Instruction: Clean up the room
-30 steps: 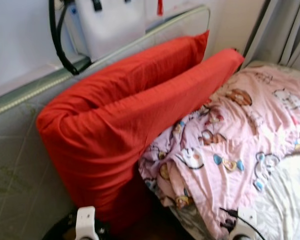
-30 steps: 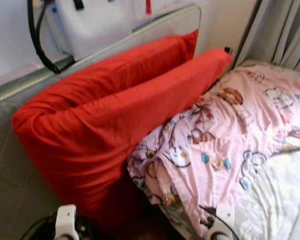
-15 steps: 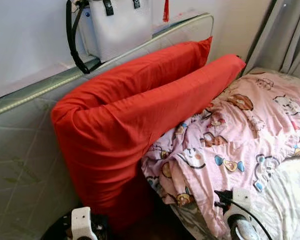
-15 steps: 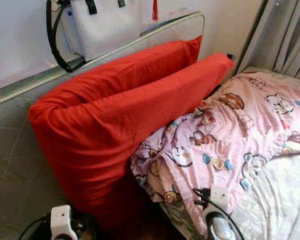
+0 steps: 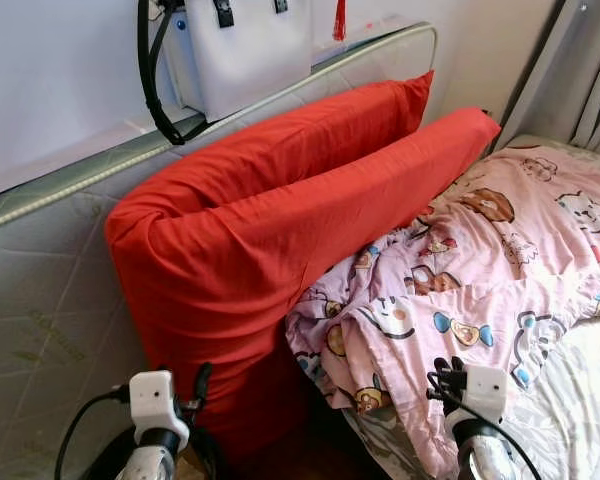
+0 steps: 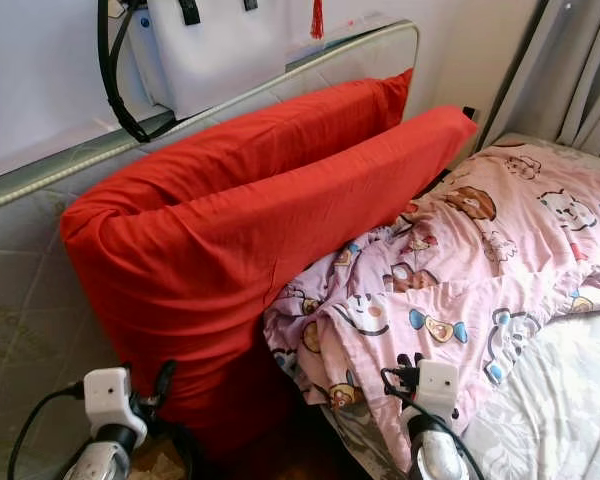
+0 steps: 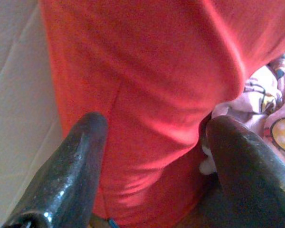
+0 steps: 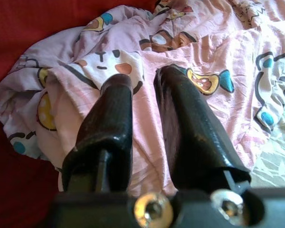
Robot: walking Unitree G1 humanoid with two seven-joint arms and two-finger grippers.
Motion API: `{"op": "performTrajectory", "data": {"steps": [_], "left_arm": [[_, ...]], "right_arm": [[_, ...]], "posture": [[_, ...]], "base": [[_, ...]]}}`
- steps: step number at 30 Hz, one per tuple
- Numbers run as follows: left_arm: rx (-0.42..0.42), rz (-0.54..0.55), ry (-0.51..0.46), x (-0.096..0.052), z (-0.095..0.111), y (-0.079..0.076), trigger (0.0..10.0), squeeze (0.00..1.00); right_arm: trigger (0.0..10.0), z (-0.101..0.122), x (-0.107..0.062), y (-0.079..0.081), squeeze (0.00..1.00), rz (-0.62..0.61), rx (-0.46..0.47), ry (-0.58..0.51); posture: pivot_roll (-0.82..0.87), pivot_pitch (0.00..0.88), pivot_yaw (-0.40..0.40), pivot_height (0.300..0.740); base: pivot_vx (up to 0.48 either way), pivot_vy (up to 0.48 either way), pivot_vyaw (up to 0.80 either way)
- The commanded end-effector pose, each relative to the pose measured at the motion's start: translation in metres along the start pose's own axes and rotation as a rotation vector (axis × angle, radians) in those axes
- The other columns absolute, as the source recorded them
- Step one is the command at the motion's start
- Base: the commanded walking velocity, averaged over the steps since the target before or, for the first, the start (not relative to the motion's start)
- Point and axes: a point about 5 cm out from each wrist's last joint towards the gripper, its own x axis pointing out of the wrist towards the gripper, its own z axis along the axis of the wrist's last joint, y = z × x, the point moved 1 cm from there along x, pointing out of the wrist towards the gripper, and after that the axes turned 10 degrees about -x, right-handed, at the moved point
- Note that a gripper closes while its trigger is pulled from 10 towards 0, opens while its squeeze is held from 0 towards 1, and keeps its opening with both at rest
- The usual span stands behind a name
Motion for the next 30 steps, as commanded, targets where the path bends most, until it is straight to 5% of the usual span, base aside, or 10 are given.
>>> {"op": "performTrajectory", "data": {"steps": [1,17,30], "left_arm": [[-0.003,-0.003,0.010,-0.001,-0.001,0.000,10.0,0.00],[-0.006,-0.016,0.013,-0.002,0.000,-0.008,10.0,0.00],[-0.013,0.011,0.109,0.003,-0.016,0.005,10.0,0.00]], "right_arm": [[10.0,0.005,-0.001,-0.001,0.00,-0.015,0.000,-0.036],[10.0,0.021,0.013,-0.003,0.00,-0.059,-0.021,-0.040],[10.0,0.021,0.017,0.003,0.00,-0.049,-0.021,-0.013]], "posture": [[-0.09,0.000,0.009,0.740],[-0.07,0.056,-0.003,0.725],[-0.07,0.066,-0.002,0.688]], "base": [[0.000,0.000,0.00],[0.000,0.000,0.00],[0.000,0.000,0.00]]}}
